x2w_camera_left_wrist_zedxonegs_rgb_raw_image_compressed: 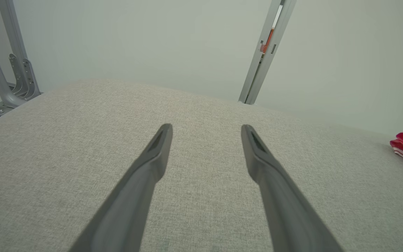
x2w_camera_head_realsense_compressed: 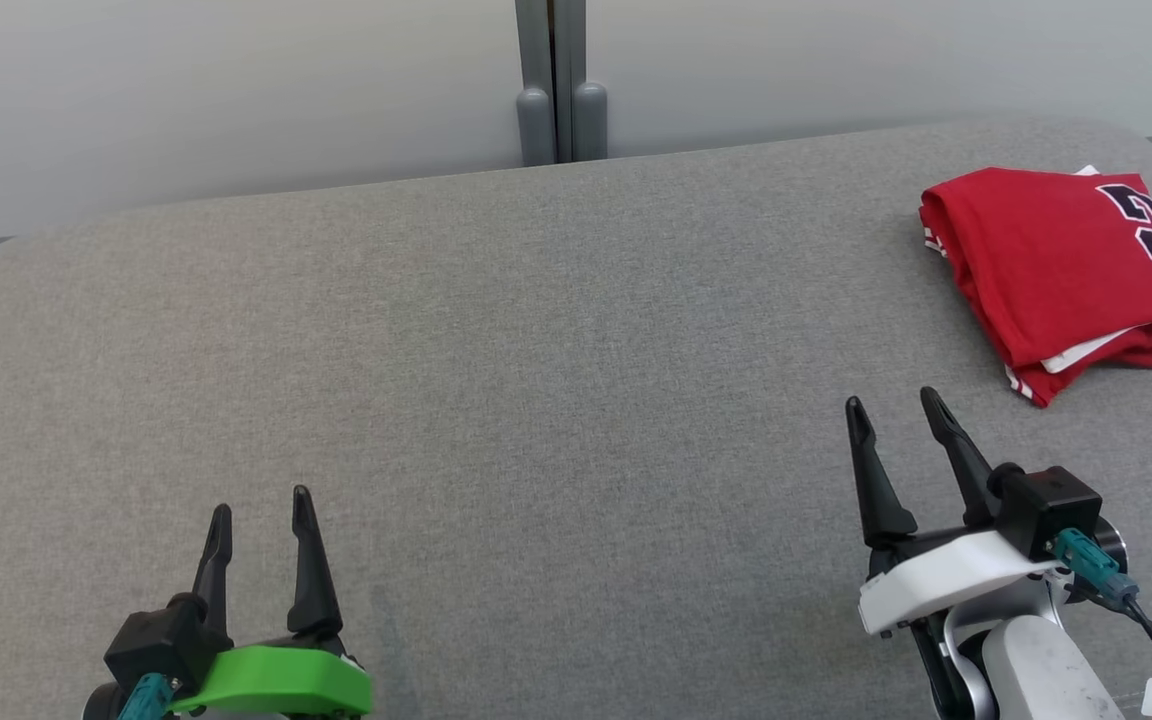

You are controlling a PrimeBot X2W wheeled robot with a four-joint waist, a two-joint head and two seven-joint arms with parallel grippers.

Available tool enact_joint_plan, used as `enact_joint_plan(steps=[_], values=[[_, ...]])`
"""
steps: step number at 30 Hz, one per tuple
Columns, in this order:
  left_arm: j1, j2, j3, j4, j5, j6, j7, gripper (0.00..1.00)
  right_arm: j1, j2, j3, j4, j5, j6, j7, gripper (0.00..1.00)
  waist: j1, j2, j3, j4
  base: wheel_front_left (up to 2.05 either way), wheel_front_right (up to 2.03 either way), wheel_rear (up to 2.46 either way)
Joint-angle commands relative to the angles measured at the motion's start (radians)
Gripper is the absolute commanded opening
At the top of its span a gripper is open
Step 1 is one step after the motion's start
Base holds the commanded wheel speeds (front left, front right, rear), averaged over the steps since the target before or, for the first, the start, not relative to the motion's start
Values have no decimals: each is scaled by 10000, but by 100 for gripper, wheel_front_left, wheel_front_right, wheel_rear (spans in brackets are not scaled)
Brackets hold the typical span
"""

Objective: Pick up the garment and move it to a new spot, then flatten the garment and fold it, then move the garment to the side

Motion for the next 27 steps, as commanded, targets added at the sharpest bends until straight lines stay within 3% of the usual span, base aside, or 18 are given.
enact_joint_plan(steps=[1, 2, 5, 27], values=[[-110, 16, -24, -30, 41, -18, -2, 100, -2, -3, 9, -12, 7, -17, 32, 100, 0, 0, 9, 9, 0, 0, 0], [9, -4, -10, 4, -11, -12, 2, 0, 13, 4, 9, 23, 9, 0, -2, 0, 0, 0, 7, 8, 0, 0, 0], [75, -23, -19, 281, -39, -9, 8, 0, 162, 27, 21, 254, 23, 0, 2, 0, 0, 0, 6, 9, 0, 0, 0], [-363, 82, 481, 483, -3622, -575, 962, 0, 129, -133, -310, 220, 4175, -2, 847, 0, 0, 0, -86, 43, 0, 0, 0]])
